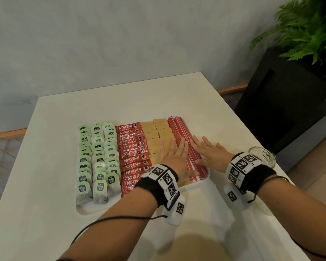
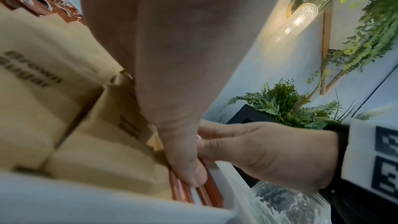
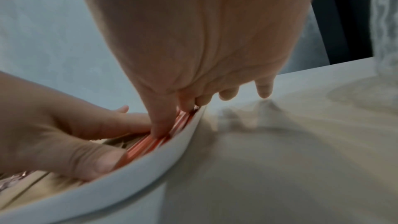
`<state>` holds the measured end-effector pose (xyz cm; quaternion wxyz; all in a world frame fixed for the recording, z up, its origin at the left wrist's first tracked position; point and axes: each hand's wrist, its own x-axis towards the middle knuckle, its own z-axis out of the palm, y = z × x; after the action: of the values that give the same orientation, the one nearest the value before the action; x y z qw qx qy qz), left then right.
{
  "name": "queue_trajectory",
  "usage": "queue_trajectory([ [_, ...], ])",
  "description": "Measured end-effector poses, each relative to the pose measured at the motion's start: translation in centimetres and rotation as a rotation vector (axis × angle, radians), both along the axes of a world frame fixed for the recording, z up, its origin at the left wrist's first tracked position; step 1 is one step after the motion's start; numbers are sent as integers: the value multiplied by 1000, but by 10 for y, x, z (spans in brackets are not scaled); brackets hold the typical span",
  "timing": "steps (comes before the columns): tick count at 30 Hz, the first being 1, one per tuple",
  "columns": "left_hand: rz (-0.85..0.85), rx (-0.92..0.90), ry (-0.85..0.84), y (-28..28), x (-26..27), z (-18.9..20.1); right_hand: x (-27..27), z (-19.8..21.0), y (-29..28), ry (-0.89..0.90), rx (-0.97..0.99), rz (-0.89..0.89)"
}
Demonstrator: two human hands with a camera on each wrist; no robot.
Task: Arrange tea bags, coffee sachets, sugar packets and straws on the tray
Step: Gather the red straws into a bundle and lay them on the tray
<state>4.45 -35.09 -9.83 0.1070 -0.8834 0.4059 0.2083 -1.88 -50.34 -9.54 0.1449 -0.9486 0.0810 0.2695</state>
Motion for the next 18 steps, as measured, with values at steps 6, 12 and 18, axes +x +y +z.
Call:
queue_trajectory([
  [6, 76, -42, 13, -1, 11, 4, 9, 6, -6, -15, 12, -27],
  [12, 70, -34, -43, -7, 31, 6, 37, 12, -5, 13, -133, -14],
  [18, 93, -65, -49, 3, 33, 13, 31, 19, -5, -61, -57, -95],
])
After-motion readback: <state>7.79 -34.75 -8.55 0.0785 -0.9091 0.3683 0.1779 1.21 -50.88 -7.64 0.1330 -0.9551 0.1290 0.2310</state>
